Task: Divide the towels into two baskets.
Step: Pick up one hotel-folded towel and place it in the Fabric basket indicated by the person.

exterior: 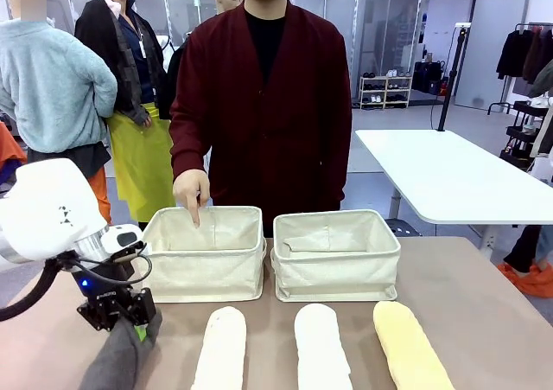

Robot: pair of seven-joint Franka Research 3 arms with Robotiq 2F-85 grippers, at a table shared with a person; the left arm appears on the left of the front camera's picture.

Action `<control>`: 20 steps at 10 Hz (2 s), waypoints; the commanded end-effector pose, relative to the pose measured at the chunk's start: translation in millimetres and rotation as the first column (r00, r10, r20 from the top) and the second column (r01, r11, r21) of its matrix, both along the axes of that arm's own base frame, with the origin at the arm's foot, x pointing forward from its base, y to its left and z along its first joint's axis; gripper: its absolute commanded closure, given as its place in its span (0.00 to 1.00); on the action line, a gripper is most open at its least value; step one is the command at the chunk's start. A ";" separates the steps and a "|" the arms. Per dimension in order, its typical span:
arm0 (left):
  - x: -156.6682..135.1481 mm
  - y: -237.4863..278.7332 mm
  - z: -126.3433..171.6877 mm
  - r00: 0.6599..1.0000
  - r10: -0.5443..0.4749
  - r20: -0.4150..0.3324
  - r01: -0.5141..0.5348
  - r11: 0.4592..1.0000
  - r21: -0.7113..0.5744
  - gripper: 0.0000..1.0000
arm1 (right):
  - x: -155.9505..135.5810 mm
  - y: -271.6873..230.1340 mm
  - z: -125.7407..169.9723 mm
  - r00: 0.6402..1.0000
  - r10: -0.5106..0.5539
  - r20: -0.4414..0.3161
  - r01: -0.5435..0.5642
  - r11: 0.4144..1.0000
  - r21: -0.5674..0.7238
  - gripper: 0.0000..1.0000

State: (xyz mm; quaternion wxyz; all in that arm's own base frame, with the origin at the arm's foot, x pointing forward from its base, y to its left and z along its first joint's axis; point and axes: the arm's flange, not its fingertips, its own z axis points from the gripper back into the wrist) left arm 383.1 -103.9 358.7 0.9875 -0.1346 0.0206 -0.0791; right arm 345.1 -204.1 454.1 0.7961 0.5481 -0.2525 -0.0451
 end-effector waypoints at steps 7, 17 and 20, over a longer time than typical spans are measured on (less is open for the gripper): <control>-51.7 -100.8 91.5 0.773 -0.609 0.181 0.534 0.777 0.332 1.00 | -3.0 -0.6 1.3 1.000 0.005 0.005 -0.005 1.000 -0.001 0.00; -29.4 -144.9 149.5 0.442 -0.884 0.154 0.658 0.436 0.614 0.60 | -3.0 -0.6 1.3 1.000 0.005 0.005 -0.005 1.000 -0.001 0.00; 26.8 -158.8 170.3 0.250 -0.966 0.068 0.690 0.227 0.688 0.60 | -3.0 -0.6 1.3 1.000 0.005 0.005 -0.005 1.000 -0.001 0.00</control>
